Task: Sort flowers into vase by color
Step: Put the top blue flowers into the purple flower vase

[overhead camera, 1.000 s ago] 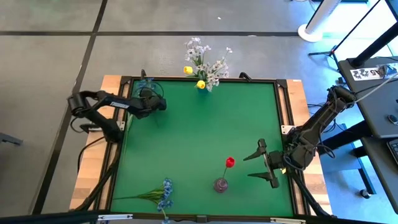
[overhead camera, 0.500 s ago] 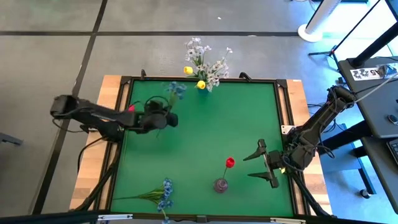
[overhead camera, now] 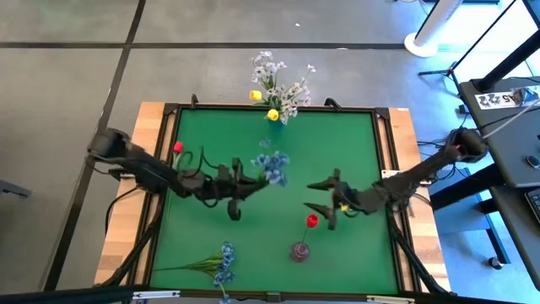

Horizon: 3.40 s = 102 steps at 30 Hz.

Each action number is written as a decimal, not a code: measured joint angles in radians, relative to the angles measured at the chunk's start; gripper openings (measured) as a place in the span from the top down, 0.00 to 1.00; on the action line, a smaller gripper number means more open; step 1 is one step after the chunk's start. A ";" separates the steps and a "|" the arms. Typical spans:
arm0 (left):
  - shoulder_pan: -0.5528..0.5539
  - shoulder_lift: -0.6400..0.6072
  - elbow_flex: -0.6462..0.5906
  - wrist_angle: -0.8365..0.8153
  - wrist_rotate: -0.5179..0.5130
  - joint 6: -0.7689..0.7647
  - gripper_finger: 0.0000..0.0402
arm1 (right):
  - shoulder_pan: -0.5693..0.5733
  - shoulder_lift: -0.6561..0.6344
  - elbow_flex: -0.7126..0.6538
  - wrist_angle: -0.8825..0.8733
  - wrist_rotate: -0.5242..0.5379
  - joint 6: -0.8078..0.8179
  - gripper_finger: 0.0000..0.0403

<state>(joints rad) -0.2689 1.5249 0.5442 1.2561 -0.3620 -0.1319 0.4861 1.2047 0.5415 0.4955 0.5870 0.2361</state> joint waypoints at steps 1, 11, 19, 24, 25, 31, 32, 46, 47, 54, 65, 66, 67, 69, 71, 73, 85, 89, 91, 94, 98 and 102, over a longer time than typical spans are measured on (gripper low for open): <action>0.007 0.051 0.000 0.088 0.027 0.015 0.96 | -0.026 0.032 0.000 0.068 -0.047 -0.010 0.31; 0.091 0.346 0.128 0.298 0.096 0.031 0.96 | -0.195 0.201 0.002 0.478 -0.188 -0.111 0.31; 0.099 0.383 0.191 0.252 0.130 0.056 0.96 | -0.205 0.200 0.002 0.541 -0.189 -0.117 0.31; 0.098 0.383 0.192 0.254 0.150 0.057 0.96 | -0.206 0.200 0.015 0.573 -0.186 -0.156 0.40; 0.099 0.383 0.192 0.254 0.150 0.057 0.96 | -0.206 0.200 0.022 0.573 -0.187 -0.163 0.44; 0.100 0.383 0.197 0.240 0.139 0.063 0.94 | -0.206 0.207 0.061 0.529 -0.206 -0.167 0.76; 0.100 0.383 0.197 0.231 0.137 0.062 0.93 | -0.206 0.207 0.063 0.515 -0.206 -0.167 0.82; -0.069 0.000 0.197 -0.573 0.106 0.142 0.69 | 0.069 -0.252 0.063 -0.048 -0.054 -0.374 0.97; -0.094 -0.032 0.197 -0.624 0.077 0.142 0.68 | 0.114 -0.310 0.063 -0.123 -0.048 -0.358 0.97; -0.251 -0.113 0.197 -0.720 -0.134 0.179 0.68 | 0.393 -0.516 0.051 -0.324 -0.012 -0.215 0.98; -0.252 -0.163 0.197 -1.109 -0.296 -0.094 0.68 | 0.469 -0.220 0.080 0.127 -0.011 -0.398 0.98; -0.244 -0.186 0.197 -1.210 -0.287 -0.183 0.68 | 0.464 -0.192 0.088 0.144 0.003 -0.398 0.99; -0.238 -0.210 0.197 -1.316 -0.280 -0.271 0.68 | 0.453 -0.162 0.097 0.155 0.015 -0.398 0.99; -0.224 -0.255 0.197 -1.508 -0.274 -0.440 0.68 | 0.429 -0.114 0.124 0.157 0.022 -0.391 0.99; -0.212 -0.302 0.197 -1.695 -0.264 -0.596 0.68 | 0.428 -0.095 0.151 0.157 0.028 -0.374 0.99; -0.190 -0.342 0.197 -1.864 -0.222 -0.757 0.68 | 0.429 -0.081 0.174 0.158 0.023 -0.354 0.98; -0.064 -0.358 0.136 -2.375 0.046 -1.240 0.68 | 0.423 -0.068 0.188 0.080 0.049 -0.223 0.97; -0.033 -0.357 0.069 -2.349 0.177 -1.274 0.68 | 0.423 -0.055 0.188 0.066 0.055 -0.211 0.97; -0.020 -0.355 0.050 -2.320 0.202 -1.273 0.68 | 0.421 -0.037 0.188 0.068 0.069 -0.211 0.98; -0.001 -0.351 0.046 -2.314 0.208 -1.273 0.68 | 0.389 0.000 0.188 0.092 0.055 -0.202 0.99; 0.025 -0.352 0.046 -2.313 0.225 -1.242 0.68 | 0.345 0.034 0.188 0.095 0.022 -0.158 0.96; 0.066 -0.352 0.046 -2.312 0.212 -1.136 0.68 | 0.321 0.070 0.187 0.059 -0.004 -0.160 0.92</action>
<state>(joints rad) -0.2026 1.1732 0.5903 -1.0557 -0.1496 -1.2684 0.8071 1.2749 0.7284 0.5545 0.5835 0.0759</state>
